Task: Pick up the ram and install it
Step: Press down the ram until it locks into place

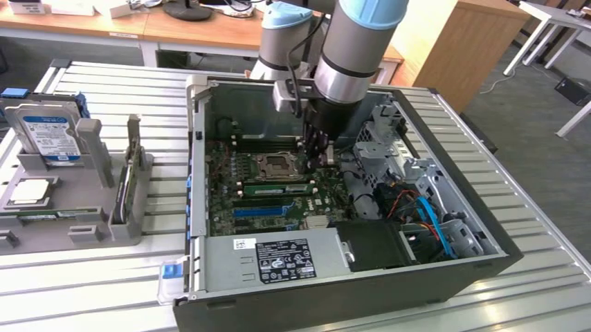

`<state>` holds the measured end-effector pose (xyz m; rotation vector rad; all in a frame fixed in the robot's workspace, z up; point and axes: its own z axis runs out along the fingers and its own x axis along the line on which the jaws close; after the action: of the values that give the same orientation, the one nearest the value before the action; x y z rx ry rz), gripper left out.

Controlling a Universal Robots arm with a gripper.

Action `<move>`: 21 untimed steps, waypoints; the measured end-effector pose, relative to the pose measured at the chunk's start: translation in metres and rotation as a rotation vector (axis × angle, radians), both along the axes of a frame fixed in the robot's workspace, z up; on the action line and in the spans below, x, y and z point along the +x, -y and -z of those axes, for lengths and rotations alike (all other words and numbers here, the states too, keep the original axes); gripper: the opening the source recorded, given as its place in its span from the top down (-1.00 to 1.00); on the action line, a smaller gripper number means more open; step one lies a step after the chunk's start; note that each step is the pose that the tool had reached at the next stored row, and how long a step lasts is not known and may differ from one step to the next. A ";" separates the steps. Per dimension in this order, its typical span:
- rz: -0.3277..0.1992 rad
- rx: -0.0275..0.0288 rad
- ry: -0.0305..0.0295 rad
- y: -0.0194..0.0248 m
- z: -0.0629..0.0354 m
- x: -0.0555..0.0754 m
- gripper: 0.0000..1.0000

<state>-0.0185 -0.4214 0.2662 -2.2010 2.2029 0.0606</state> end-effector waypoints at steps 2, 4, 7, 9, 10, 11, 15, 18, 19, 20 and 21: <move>0.000 0.0000 0.0000 0.0000 0.0000 0.002 0.79; 0.000 0.0001 0.0000 0.0000 0.0000 0.004 0.79; 0.000 0.0001 0.0000 0.0000 0.0000 0.008 0.79; 0.000 0.0000 0.0000 0.0000 0.0000 0.009 0.79; 0.000 0.0000 0.0000 0.0000 0.0000 0.010 0.79; 0.000 0.0000 0.0000 0.0000 0.0000 0.011 0.79; 0.000 0.0000 0.0000 0.0000 0.0000 0.013 0.79; 0.000 0.0000 0.0000 0.0000 0.0000 0.013 0.79; 0.000 0.0000 0.0000 0.0000 0.0000 0.013 0.79; 0.000 0.0000 0.0000 0.0000 0.0000 0.013 0.79; 0.000 0.0001 0.0000 -0.0001 0.0002 0.013 0.79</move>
<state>-0.0050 -0.4213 0.2660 -2.2009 2.2029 0.0606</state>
